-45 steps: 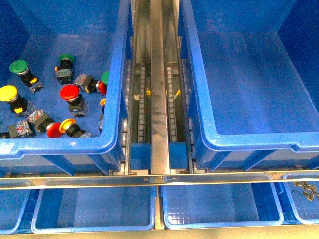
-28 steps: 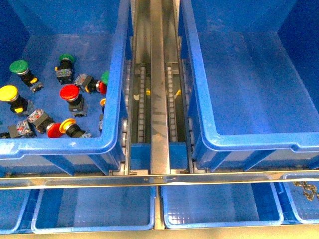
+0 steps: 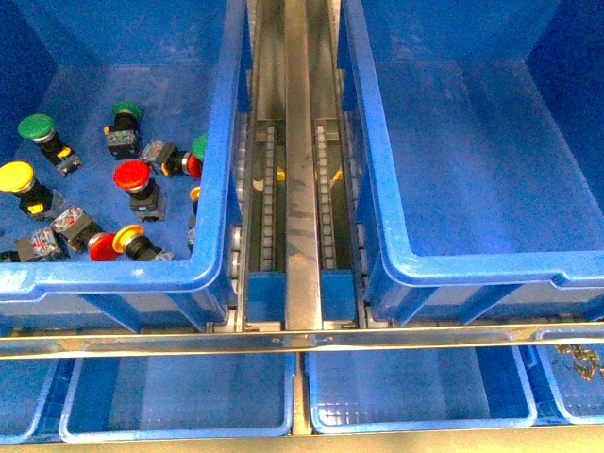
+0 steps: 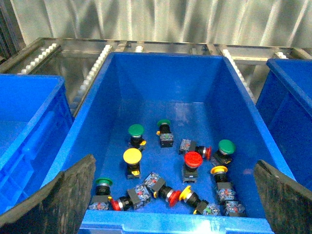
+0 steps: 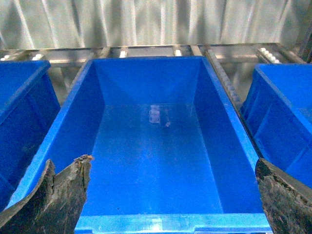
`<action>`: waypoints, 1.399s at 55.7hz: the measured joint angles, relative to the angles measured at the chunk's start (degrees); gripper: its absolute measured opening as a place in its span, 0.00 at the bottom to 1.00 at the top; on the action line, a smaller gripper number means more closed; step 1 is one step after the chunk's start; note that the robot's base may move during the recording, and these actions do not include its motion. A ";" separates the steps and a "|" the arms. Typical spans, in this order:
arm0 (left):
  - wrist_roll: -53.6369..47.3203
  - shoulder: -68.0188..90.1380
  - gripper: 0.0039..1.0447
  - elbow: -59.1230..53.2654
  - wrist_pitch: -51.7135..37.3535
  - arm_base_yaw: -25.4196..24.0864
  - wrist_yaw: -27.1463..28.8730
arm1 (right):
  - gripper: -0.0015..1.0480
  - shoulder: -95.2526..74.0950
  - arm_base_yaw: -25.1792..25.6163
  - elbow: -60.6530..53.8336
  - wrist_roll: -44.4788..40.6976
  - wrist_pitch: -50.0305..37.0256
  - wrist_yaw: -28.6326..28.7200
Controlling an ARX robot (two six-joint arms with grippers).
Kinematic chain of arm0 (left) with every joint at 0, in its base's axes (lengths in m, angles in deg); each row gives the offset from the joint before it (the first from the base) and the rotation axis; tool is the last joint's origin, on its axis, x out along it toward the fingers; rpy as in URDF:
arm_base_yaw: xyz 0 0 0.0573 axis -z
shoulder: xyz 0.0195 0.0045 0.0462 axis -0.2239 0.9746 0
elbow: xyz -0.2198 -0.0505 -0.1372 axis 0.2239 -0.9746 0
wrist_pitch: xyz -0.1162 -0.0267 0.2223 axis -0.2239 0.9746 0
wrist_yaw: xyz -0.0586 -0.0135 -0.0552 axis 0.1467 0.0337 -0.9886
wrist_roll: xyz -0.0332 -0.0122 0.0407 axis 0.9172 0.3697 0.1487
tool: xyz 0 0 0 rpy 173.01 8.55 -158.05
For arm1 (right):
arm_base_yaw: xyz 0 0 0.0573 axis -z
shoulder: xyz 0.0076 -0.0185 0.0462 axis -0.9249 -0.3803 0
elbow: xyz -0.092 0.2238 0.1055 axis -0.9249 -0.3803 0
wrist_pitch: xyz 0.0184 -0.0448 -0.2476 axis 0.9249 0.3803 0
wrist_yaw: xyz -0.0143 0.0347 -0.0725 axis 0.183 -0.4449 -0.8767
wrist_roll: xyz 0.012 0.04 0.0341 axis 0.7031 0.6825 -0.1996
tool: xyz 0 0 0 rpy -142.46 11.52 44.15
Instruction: Pick red and yellow buttons and place in box
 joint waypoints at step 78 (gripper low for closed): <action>-4.04 79.76 0.93 38.10 -10.64 -8.59 -19.69 | 0.94 0.00 0.00 0.00 0.00 0.00 0.00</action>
